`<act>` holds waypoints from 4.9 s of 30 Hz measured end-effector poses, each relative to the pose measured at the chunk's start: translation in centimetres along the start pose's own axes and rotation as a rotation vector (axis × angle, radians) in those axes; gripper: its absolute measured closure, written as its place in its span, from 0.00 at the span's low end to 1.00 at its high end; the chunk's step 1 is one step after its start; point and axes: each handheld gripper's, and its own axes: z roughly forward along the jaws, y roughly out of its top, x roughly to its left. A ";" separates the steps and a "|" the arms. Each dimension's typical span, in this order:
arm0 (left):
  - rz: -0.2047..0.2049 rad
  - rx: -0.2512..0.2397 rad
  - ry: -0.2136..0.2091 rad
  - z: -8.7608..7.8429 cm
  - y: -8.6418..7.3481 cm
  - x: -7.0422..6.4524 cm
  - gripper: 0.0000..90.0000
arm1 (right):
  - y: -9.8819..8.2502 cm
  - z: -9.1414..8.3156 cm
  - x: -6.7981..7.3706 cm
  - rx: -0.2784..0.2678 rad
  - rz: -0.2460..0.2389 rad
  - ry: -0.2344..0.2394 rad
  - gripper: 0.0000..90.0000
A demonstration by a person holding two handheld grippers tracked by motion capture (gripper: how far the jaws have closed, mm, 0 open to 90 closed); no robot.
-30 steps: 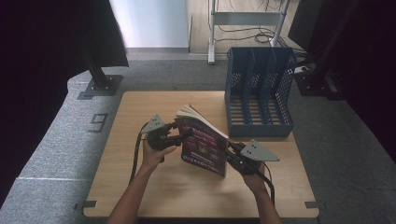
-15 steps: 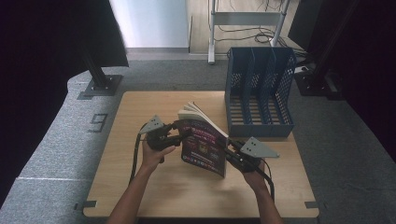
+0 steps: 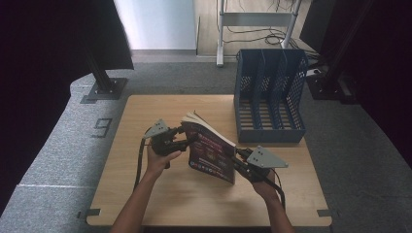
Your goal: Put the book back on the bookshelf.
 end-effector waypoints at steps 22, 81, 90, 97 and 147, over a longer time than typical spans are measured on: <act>0.008 0.002 -0.054 0.2 1.2 -0.4 0.39 | 0.7 1.8 -0.8 0.026 0.004 0.034 0.79; -0.047 0.157 0.113 -3.4 -6.0 -2.2 0.36 | 0.4 2.5 -1.2 0.009 0.154 -0.067 0.90; -0.033 0.162 0.119 -3.4 -5.9 -2.3 0.35 | 0.4 2.6 -0.9 -0.001 0.185 -0.077 0.91; -0.045 0.154 0.124 -3.7 -5.8 -2.1 0.35 | 0.4 2.6 -0.8 -0.014 0.203 -0.076 0.91; -0.070 0.179 0.137 -4.0 -5.9 -1.6 0.36 | 2.5 -1.0 -2.9 -0.140 0.244 -0.189 0.91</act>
